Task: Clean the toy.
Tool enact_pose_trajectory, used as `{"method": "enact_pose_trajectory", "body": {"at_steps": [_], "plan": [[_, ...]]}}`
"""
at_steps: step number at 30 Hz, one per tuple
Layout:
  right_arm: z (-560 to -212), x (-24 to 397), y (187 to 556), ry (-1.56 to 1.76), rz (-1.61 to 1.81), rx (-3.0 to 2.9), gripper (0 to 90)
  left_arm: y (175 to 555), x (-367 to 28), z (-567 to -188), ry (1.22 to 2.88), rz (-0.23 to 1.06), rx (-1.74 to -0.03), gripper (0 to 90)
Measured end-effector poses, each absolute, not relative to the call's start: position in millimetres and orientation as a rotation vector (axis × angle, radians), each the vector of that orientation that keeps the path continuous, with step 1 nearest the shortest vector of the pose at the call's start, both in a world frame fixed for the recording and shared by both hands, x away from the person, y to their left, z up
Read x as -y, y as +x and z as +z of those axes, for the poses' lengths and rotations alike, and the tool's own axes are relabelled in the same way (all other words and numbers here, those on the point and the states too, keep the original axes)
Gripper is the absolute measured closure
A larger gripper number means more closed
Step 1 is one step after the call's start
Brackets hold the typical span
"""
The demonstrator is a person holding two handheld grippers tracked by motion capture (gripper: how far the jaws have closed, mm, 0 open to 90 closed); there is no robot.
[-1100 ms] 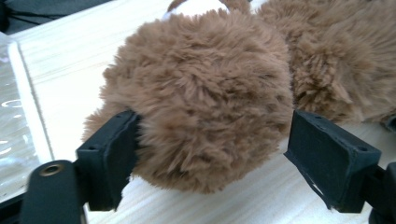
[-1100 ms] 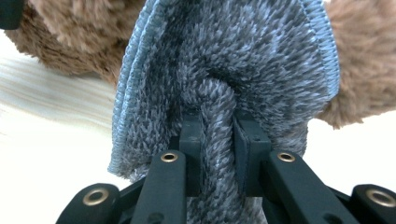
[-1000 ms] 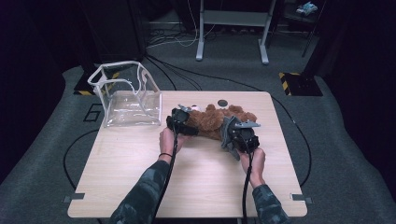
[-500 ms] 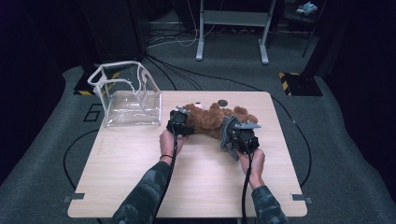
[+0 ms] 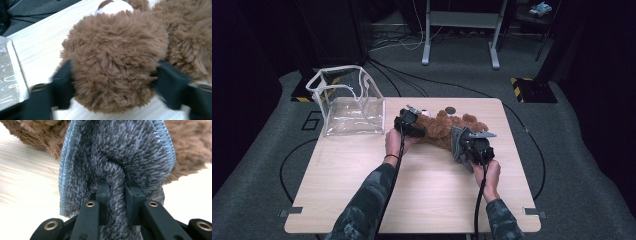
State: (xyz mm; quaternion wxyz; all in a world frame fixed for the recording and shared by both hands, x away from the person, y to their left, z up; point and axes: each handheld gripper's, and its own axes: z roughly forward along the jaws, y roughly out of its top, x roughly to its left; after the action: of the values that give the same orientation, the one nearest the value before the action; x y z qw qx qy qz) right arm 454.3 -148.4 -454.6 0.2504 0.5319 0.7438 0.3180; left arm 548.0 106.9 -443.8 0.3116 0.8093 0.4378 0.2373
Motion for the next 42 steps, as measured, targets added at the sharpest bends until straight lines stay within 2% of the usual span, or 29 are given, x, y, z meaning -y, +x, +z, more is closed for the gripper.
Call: {"method": "enact_pose_trajectory", "body": {"at_steps": [3, 6, 11, 21, 22, 23, 33, 37, 40, 42], "plan": [[-454.1, 148.3, 453.9, 1.441, 0.871, -2.030, 75.3, 545.3, -106.6, -442.3, 2.127, 0.626, -1.157, 56.4], [-451.8, 146.9, 450.9, 1.436, 0.885, -2.021, 75.3, 541.2, -106.1, -441.4, 2.125, 0.632, -1.151, 68.6], [-447.6, 142.5, 441.3, 1.396, 0.925, -2.009, 75.3, 533.0, -112.0, -436.8, 2.083, 0.577, -1.169, 78.8], [-444.0, 121.3, 443.1, 1.329, 0.932, -2.038, 75.4, 515.3, -113.0, -431.6, 2.064, 0.530, -1.188, 82.2], [-444.7, 122.0, 446.7, 1.333, 0.926, -2.028, 75.4, 513.5, -112.7, -431.1, 2.056, 0.530, -1.189, 83.8], [-445.2, 122.6, 448.8, 1.354, 0.924, -2.023, 75.5, 509.7, -113.0, -429.6, 2.044, 0.536, -1.184, 89.2], [-463.3, 170.5, 478.3, 1.526, 0.785, -1.942, 76.5, 502.9, -116.0, -432.0, 2.057, 0.511, -1.166, 88.7], [-465.2, 186.8, 477.3, 1.581, 0.783, -1.920, 76.4, 502.3, -117.3, -432.0, 2.067, 0.501, -1.154, 87.1], [-460.5, 181.7, 460.7, 1.514, 0.811, -1.950, 76.7, 501.2, -117.9, -431.6, 2.067, 0.495, -1.150, 79.7], [-458.7, 174.2, 448.6, 1.482, 0.832, -1.976, 77.0, 500.5, -118.4, -431.9, 2.064, 0.487, -1.157, 67.8]]}}
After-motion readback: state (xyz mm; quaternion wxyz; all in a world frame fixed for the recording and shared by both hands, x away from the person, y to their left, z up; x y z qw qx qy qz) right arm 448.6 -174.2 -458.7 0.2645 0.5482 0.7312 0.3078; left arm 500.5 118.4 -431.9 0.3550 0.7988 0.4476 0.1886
